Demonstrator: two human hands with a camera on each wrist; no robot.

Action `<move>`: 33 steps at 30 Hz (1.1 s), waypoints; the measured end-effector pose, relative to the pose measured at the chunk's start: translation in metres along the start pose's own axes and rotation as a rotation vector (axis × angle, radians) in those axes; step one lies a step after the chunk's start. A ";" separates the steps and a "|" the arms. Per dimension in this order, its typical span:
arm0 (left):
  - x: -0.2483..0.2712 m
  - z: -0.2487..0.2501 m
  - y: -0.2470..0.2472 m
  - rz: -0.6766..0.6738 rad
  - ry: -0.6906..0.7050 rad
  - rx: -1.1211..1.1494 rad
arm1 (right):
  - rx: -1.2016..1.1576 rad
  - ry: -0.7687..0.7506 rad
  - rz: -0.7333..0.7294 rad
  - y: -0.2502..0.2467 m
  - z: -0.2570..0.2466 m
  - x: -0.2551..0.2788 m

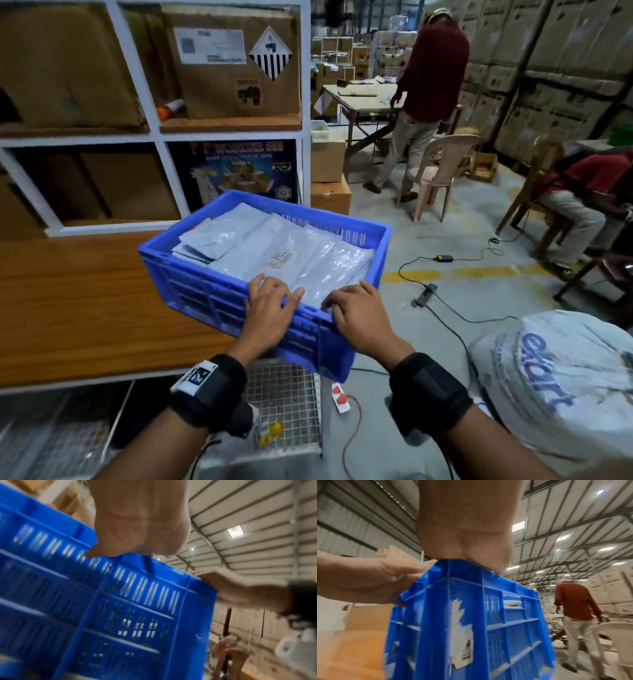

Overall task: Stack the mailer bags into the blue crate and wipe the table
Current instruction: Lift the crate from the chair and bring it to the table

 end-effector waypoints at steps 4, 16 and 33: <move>-0.002 -0.031 -0.037 -0.010 0.043 0.094 | 0.022 -0.118 0.002 0.006 -0.055 0.008; 0.037 -0.070 -0.062 0.112 -0.393 0.134 | -0.049 -0.074 -0.188 0.004 -0.006 -0.057; -0.011 -0.066 -0.097 0.101 -0.095 -0.370 | 0.314 -0.086 -0.085 0.024 -0.011 -0.073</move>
Point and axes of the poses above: each hand's wrist, its own x-axis away from the middle knuckle, its own y-axis out of the palm, z = x × y, the point moved 10 cm from there along -x, towards the middle knuckle, and after that the axes turned 11 degrees about x, right-handed, at the moved point
